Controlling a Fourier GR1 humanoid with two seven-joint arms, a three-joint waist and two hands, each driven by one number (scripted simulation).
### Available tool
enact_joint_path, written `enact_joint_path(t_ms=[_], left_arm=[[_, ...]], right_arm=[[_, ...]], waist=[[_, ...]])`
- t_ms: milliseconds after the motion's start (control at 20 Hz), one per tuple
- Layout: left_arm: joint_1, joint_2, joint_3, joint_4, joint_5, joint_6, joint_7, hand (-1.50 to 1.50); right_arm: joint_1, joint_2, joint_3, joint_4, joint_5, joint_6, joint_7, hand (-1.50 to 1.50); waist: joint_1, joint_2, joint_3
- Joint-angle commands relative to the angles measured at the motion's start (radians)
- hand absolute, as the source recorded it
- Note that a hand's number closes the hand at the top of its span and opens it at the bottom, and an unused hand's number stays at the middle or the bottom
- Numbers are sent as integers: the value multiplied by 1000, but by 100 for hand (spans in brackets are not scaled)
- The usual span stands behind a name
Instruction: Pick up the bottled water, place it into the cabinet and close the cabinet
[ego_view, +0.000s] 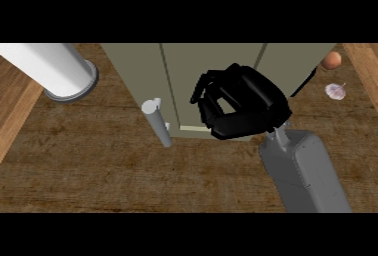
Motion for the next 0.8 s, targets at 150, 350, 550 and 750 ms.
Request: enact_joint_path(t_ms=[150, 350, 550, 750], left_arm=[[16, -21, 74, 5, 53, -65, 36, -150], [30, -45, 92, -35, 74, -62, 75, -150], [20, -51, 102, -1, 76, -101, 80, -150], [18, -47, 133, 3, 86, -126, 93, -150]], right_arm=[[-271, 18, -85, 315, -5, 63, -64, 150], [-285, 24, -84, 360, -17, 88, -68, 150], [-286, 24, -27, 379, -66, 58, -95, 150], [-273, 23, -18, 379, -88, 104, -91, 150]], waist=[[-5, 3, -1], [-8, 2, -1], [8, 3, -1], [7, 3, -1]])
